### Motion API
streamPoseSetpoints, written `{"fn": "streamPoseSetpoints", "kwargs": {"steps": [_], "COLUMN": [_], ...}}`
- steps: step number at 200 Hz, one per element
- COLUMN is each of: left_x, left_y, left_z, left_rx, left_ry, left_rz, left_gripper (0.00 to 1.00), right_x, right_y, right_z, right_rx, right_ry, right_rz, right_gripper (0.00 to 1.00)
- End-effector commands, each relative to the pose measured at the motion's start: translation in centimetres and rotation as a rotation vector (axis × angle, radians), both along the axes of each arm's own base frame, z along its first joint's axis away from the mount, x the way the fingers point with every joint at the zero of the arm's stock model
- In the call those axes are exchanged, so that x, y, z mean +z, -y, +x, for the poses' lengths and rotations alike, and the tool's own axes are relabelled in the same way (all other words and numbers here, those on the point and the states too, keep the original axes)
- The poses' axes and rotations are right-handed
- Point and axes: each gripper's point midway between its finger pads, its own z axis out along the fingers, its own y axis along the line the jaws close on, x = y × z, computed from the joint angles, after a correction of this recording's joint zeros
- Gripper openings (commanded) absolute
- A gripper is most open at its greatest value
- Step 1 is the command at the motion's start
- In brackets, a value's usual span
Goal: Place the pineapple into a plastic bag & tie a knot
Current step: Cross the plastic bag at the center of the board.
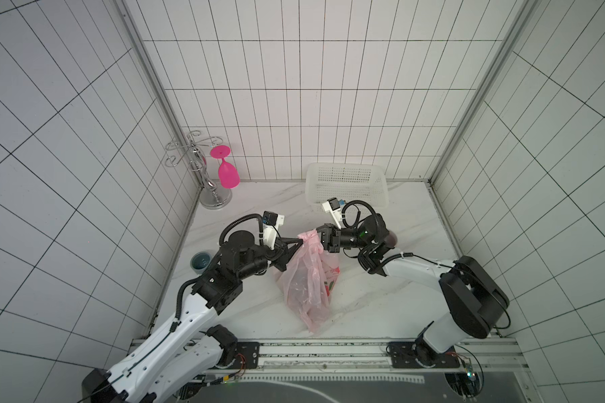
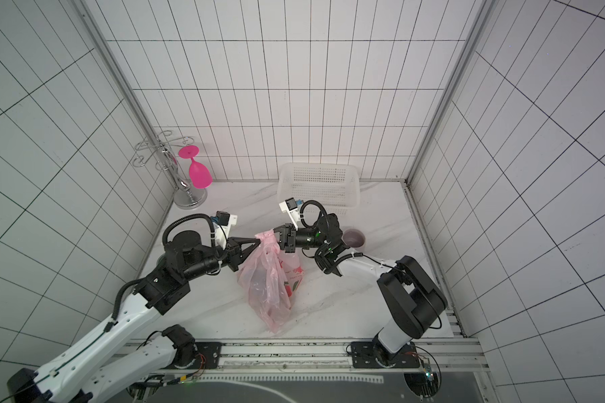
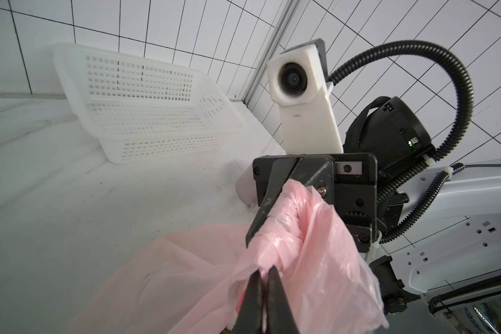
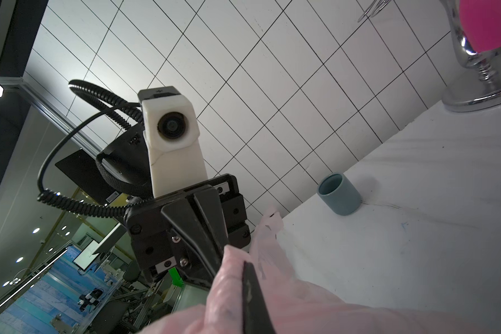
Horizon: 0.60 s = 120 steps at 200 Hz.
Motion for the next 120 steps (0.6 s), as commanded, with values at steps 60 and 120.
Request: {"fn": "streamPoseSetpoints", "kwargs": {"steps": [60,120], "left_x": [-0.9,-0.6], "left_y": [-0.5,0.0], "left_z": [0.2,0.1], "left_rx": [0.016,-0.012], "left_ry": [0.003,0.009], "left_rz": [0.025,0.021], "left_gripper": [0.0,0.0], "right_x": [0.1,-1.1], "right_y": [2.3,8.5], "right_z": [4.8,6.7], "right_rx": [-0.255,-0.502], "right_ry": [0.124,0.138], "right_rz": [-0.23,-0.389], "right_gripper": [0.25,0.53]}}
